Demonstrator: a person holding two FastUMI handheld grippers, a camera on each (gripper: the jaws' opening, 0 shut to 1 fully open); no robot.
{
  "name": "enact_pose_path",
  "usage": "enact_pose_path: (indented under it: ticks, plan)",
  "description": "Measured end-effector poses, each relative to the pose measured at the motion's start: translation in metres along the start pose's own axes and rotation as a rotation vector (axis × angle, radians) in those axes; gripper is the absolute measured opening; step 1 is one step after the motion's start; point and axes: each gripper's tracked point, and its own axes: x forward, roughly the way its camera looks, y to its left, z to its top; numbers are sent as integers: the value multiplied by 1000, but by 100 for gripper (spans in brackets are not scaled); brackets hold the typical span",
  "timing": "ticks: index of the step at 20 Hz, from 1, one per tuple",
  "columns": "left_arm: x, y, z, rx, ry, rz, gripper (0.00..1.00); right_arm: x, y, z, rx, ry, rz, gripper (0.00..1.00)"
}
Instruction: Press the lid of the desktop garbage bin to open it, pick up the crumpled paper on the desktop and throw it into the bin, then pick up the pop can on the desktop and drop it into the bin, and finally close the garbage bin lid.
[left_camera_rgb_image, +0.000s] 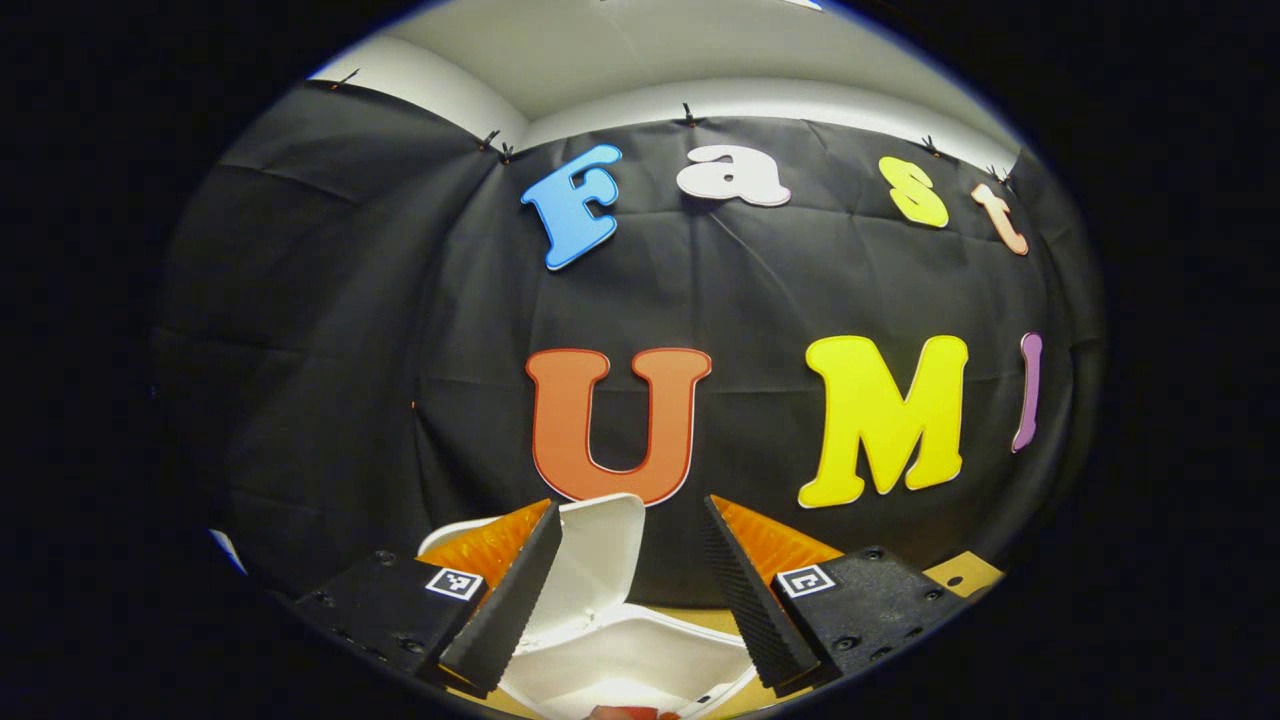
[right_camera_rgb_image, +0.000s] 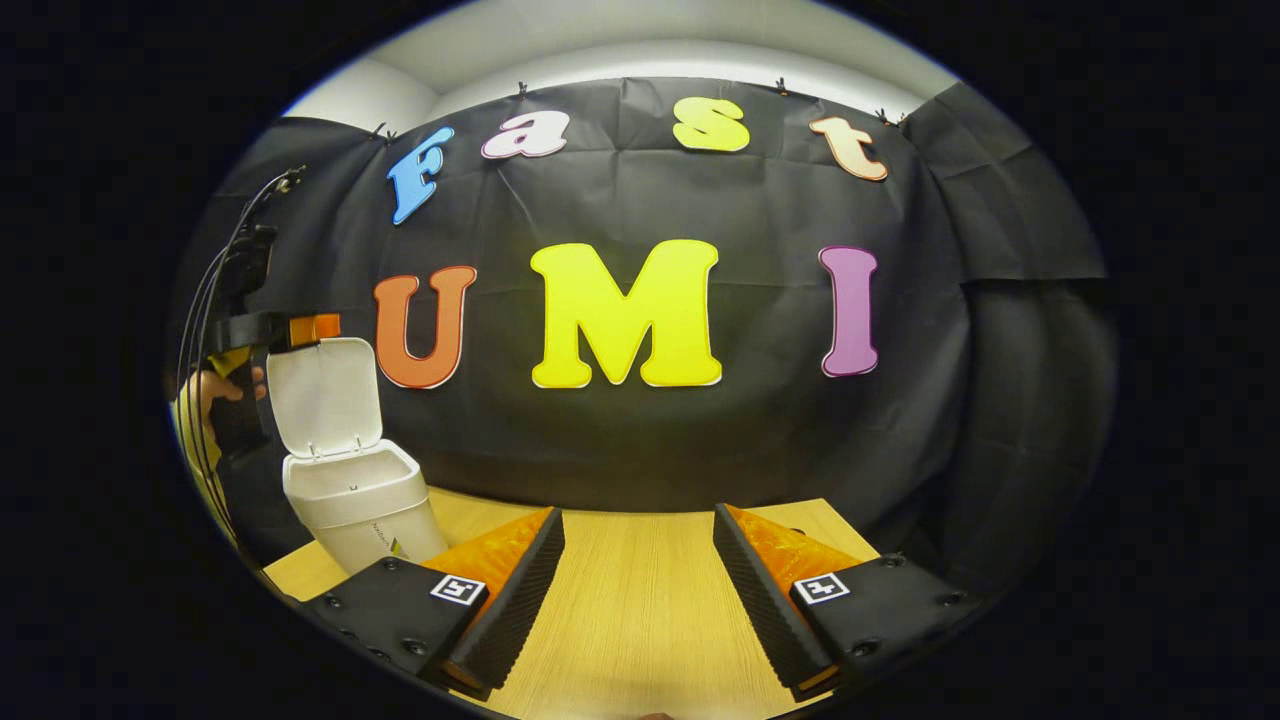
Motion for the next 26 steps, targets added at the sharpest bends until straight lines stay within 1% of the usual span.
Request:
enact_pose_path:
  ticks: [3,12,16,19,20,21,23,24,26]
  plan:
    - [12,17,13,-5,-2,28,90,1,0,-1,-1,-1,-2,95]
    - [38,53,-2,28,53,113,91,5,1,-9,8,19,-10,95]
    - [47,56,-10,43,84,119,91,6,2,-11,9,33,-9,96]
    - [48,51,-22,27,124,106,91,8,3,-13,12,40,-6,96]
    - [49,52,-24,35,130,118,91,8,2,-13,14,43,-5,96]
    - [49,50,-23,33,128,111,92,8,2,-13,17,44,-3,96]
    - [42,42,-24,12,143,98,92,9,0,-14,24,43,-2,96]
    - [40,39,-25,3,145,92,95,9,0,-14,31,45,1,96]
    - [31,29,-26,-23,145,80,95,10,0,-17,45,55,11,95]
